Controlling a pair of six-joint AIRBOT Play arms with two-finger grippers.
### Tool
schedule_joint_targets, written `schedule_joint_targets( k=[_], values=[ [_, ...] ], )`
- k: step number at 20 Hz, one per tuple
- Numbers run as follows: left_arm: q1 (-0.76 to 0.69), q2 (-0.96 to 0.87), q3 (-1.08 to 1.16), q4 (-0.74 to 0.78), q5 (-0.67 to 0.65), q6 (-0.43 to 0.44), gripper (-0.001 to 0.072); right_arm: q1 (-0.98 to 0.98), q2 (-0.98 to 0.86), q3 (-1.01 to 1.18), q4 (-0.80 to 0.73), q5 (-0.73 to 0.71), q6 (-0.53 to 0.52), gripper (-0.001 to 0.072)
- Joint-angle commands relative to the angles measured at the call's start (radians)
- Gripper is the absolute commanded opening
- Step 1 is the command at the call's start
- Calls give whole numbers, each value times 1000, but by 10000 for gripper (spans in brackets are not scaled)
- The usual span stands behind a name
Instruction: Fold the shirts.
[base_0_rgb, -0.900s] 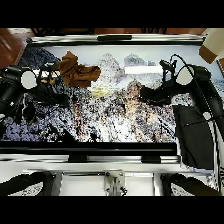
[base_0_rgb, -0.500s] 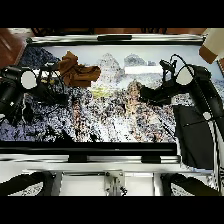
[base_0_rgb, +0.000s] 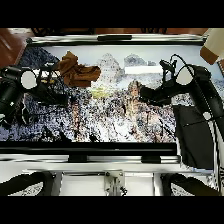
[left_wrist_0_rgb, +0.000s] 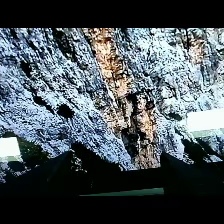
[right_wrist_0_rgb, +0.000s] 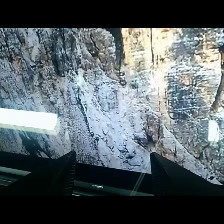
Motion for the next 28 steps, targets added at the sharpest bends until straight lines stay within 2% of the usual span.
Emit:
schedule_joint_targets(
  k=[1, 3, 6, 9, 10, 11, 15, 18, 21, 26, 27, 28],
  values=[
    [0, -3, -1, -13, 64, -24, 646, 0, -1, 1, 0, -1, 0, 590],
    [0, -8, 0, -19, 182, -26, 646, 0, -1, 1, -5, -10, -2, 589],
    [0, -8, -1, -62, 230, -65, 644, -1, -1, 1, -62, -10, -39, 589],
    [14, -45, 6, -58, 446, -58, 642, -1, -1, 1, -135, -11, -39, 589],
    [36, -89, 37, -58, 493, -66, 619, -1, -1, 1, -137, -9, -42, 589],
    [65, -150, 88, -58, 498, -66, 593, -1, -1, 1, -127, -2, -42, 587],
    [196, -492, 420, -74, 388, -56, 596, 0, -1, 1, -103, 7, -64, 587],
    [238, -710, 625, -145, 322, -37, 601, 0, -1, 1, -92, 7, -64, 587],
    [242, -811, 675, -168, 380, -31, 598, 0, -1, 1, -71, 8, -74, 586],
    [242, -882, 675, -254, 462, -32, 578, 0, -1, 1, -71, 5, -80, 586],
    [242, -889, 675, -256, 464, -32, 455, 0, -1, 1, -71, 5, -80, 586],
    [242, -895, 675, -256, 465, -32, 378, 0, -1, 1, -71, 5, -80, 586]
  ],
)
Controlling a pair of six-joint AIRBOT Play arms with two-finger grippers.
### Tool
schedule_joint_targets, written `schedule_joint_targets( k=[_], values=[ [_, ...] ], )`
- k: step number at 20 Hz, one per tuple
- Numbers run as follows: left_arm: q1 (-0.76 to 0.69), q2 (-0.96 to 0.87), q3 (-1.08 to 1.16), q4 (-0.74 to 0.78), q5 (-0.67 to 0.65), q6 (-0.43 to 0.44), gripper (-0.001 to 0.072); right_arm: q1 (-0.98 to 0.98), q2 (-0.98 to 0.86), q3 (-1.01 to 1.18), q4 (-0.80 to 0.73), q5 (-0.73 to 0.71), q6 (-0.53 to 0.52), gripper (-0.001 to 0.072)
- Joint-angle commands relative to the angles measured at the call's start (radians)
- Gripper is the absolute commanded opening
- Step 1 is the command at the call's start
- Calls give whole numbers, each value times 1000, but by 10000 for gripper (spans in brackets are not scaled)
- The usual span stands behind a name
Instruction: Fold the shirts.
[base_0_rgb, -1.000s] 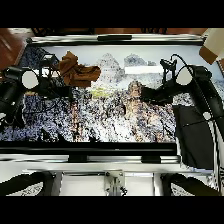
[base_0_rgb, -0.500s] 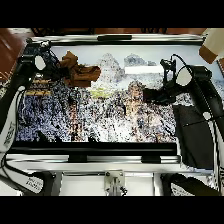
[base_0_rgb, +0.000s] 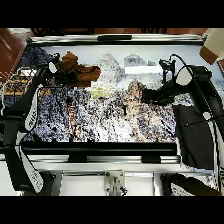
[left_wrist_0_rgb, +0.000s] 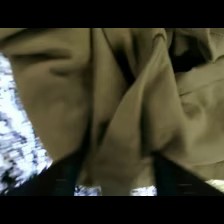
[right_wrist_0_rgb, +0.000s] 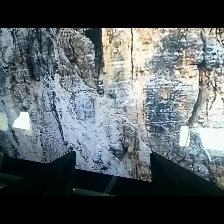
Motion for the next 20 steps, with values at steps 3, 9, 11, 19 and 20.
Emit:
schedule_joint_targets(
  k=[3, 9, 11, 19, 20],
  values=[
    [3, -35, 10, -32, 25, 2, 49, 0, 0, 1, 3, 0, -2, 586],
    [-2, 168, 10, -36, 23, 47, 32, 0, 3, 8, 6, 156, -8, 486],
    [-25, 317, 10, -37, 23, 118, 32, 6, 45, 30, 11, 178, -16, 200],
    [-288, 851, 3, -35, -147, 179, 32, 3, 356, 90, -91, 263, -45, 692],
    [-330, 879, -14, -35, -199, 179, 32, 4, 378, 90, -86, 311, -39, 691]
  ],
)
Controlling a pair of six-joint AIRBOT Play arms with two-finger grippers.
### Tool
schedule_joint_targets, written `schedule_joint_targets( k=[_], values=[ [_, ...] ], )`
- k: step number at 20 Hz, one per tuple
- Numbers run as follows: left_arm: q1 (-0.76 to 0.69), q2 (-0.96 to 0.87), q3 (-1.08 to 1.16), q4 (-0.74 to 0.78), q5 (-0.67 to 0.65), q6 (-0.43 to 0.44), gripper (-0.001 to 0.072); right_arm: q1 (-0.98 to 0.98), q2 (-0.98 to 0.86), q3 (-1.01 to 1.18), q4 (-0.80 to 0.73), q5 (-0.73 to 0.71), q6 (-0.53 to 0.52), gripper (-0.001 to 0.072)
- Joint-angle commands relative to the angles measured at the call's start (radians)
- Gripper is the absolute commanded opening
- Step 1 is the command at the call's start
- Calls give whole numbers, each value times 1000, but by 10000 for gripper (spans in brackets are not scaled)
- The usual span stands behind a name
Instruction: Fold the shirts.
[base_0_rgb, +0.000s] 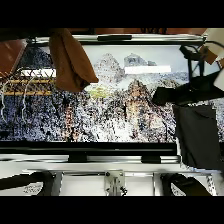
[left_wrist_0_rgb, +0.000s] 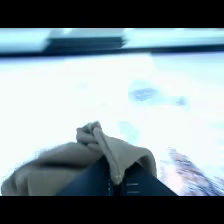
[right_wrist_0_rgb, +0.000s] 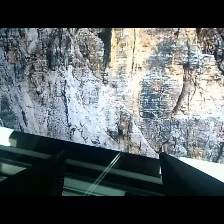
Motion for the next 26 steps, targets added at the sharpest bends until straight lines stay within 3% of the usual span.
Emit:
schedule_joint_targets(
  k=[1, 4, 7, 8, 9, 10, 14, 16, 19, 23, 26],
  values=[
    [-144, 148, -47, 3, -171, 14, 32, 1, 102, 8, -18, 136, 6, 691],
    [-283, 152, -194, 3, -219, -5, 33, 1, 118, 7, 11, 176, 34, 690],
    [-381, 106, -382, 2, -69, -43, 65, 1, 96, 5, 8, 130, 35, 690],
    [-396, 77, -411, 2, -36, -43, 302, 1, 82, 2, 9, 118, 35, 690],
    [-397, 48, -410, 2, -45, -43, 594, 1, 63, -2, 8, 107, 35, 690],
    [-382, 32, -408, 11, -84, -42, 718, 1, 45, -8, 7, 96, 35, 691],
    [-196, 58, -416, 160, -465, -1, 718, 1, -50, -64, -14, 64, 11, 690],
    [-53, 106, -497, 116, -544, -13, 718, 1, -92, -117, -54, 35, -2, 690],
    [69, 229, -792, -46, -473, -11, 718, 1, -153, -231, -109, -10, -43, 690],
    [80, 337, -1204, -124, -361, -8, 718, 1, -246, -352, -27, -59, -104, 690],
    [80, 338, -1357, -254, -214, -1, 718, 1, -308, -371, -39, -108, -106, 690]
  ],
)
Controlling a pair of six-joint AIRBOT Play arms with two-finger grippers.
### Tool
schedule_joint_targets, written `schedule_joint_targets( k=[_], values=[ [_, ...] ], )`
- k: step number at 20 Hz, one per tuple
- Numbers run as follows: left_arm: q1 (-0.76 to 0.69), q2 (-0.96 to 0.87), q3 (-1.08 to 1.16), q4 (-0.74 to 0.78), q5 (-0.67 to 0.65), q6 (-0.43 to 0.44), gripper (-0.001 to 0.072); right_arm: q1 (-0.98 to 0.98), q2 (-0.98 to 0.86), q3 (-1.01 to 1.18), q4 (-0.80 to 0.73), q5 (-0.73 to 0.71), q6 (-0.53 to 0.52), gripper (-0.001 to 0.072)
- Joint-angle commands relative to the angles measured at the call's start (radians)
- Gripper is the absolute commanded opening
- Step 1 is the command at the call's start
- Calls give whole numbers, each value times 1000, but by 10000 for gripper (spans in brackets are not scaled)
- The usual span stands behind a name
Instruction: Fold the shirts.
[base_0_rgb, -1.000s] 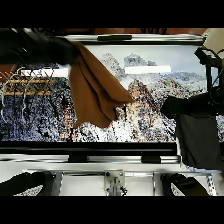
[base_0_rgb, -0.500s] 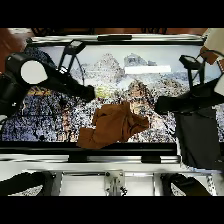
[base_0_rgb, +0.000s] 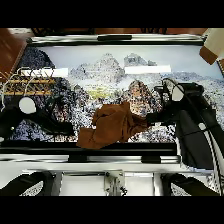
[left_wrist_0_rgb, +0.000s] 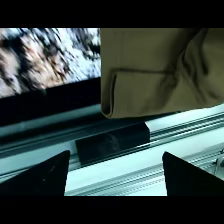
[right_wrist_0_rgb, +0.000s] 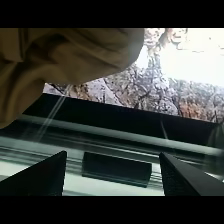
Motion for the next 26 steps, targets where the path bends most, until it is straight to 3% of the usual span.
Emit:
schedule_joint_targets(
  k=[1, 12, 13, 14, 16, 18, 19, 26],
  values=[
    [11, 26, -214, -177, 172, 6, 718, 1, -77, -38, 7, -50, -25, 690],
    [-72, -98, -278, -258, 371, 20, 700, 1, -103, -39, 35, -147, 21, 684],
    [-76, -109, -278, -258, 381, 20, 637, 1, -103, -39, 34, -155, 21, 684],
    [-79, -121, -278, -258, 386, 20, 514, 1, -103, -39, 34, -164, 21, 684],
    [-79, -140, -278, -258, 401, 20, 348, 1, -110, -40, 34, -183, 21, 684],
    [-78, -148, -276, -257, 402, 21, 81, 1, -132, -45, 40, -206, 21, 684],
    [-78, -147, -276, -257, 400, 34, 33, 1, -150, -50, 51, -221, 21, 684],
    [-78, -88, -270, -229, 398, 39, 32, 1, -259, -51, 84, -291, 13, 683]
  ],
)
